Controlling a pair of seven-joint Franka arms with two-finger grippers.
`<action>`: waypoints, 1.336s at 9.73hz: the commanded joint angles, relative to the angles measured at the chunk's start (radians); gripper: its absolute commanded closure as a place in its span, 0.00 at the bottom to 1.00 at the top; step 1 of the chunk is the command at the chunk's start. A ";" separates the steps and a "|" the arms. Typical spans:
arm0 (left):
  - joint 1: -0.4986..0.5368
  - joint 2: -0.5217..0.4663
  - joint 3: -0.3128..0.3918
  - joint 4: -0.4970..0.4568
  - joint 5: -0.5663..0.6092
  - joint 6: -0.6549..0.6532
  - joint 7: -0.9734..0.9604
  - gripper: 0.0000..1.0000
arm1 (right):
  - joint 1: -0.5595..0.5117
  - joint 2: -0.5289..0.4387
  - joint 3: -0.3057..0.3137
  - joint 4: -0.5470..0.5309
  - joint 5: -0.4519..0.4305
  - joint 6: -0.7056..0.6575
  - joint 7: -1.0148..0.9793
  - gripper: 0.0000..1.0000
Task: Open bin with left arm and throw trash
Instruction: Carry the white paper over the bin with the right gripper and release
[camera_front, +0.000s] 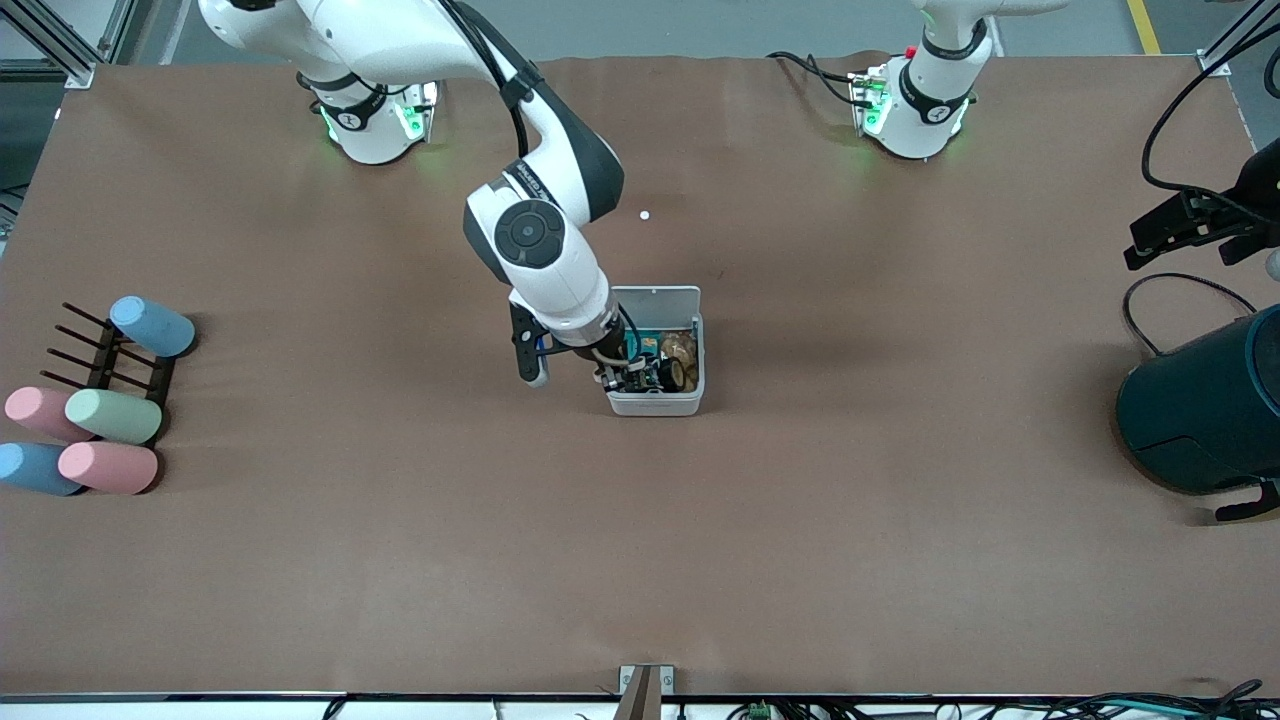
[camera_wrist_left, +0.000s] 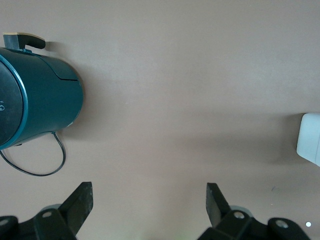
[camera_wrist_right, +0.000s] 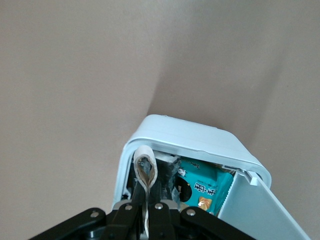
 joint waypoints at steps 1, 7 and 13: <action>0.013 0.013 0.003 0.027 -0.013 -0.003 0.014 0.00 | 0.021 0.031 -0.006 0.030 -0.001 -0.001 0.014 0.97; 0.013 0.013 0.002 0.027 -0.013 -0.005 0.008 0.00 | 0.040 0.041 -0.006 0.036 -0.008 -0.003 0.006 0.88; 0.013 0.011 0.000 0.025 -0.013 -0.005 0.011 0.00 | 0.017 0.039 -0.007 0.075 -0.001 -0.004 0.013 0.74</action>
